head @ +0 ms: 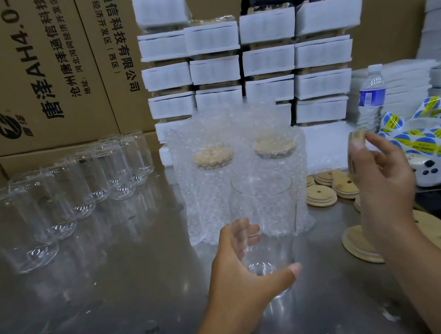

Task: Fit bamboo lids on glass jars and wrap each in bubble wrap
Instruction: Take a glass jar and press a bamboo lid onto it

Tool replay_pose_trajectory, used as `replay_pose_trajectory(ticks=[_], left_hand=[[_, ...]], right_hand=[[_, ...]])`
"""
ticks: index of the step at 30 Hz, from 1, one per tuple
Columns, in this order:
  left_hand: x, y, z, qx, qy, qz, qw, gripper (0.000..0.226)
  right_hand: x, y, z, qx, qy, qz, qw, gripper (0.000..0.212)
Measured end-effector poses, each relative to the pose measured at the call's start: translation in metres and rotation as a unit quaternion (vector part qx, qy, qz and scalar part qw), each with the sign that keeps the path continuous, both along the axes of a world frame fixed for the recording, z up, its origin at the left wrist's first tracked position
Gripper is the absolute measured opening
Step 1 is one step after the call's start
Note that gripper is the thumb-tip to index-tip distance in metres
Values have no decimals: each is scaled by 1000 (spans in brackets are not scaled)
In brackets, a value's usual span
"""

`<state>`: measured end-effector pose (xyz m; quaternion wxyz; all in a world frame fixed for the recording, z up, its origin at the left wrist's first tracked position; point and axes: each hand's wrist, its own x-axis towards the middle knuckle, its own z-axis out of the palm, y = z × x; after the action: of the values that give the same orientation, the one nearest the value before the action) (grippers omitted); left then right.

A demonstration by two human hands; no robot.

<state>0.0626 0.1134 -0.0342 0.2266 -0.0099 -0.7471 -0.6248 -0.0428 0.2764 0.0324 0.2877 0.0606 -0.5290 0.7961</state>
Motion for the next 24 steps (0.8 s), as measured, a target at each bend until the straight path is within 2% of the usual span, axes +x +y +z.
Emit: replay_pose_trajectory(ticks=[2, 4, 7, 9, 11, 13, 18, 24], left_hand=[[-2, 0, 1, -8, 5, 0, 1000, 86], [-3, 1, 3, -17, 8, 1, 1000, 86], [-2, 2, 2, -22, 13, 4, 1000, 83], [0, 2, 2, -21, 16, 9, 1000, 82], [1, 2, 3, -23, 10, 12, 1000, 80], [3, 2, 4, -30, 3, 14, 999, 80], [3, 2, 5, -36, 11, 15, 999, 82], [4, 1, 3, -28, 19, 18, 999, 83]], right_hand=[[12, -4, 12, -16, 33, 31, 999, 28], [26, -8, 23, -1, 78, 77, 994, 38], [45, -19, 40, 86, 154, 149, 973, 47], [55, -28, 45, 168, 177, 208, 947, 45], [60, -34, 43, 256, 174, 234, 922, 42], [63, -39, 40, 300, 151, 238, 911, 40], [63, -43, 40, 296, 102, 280, 907, 41], [67, -52, 37, 305, 85, 264, 911, 36]])
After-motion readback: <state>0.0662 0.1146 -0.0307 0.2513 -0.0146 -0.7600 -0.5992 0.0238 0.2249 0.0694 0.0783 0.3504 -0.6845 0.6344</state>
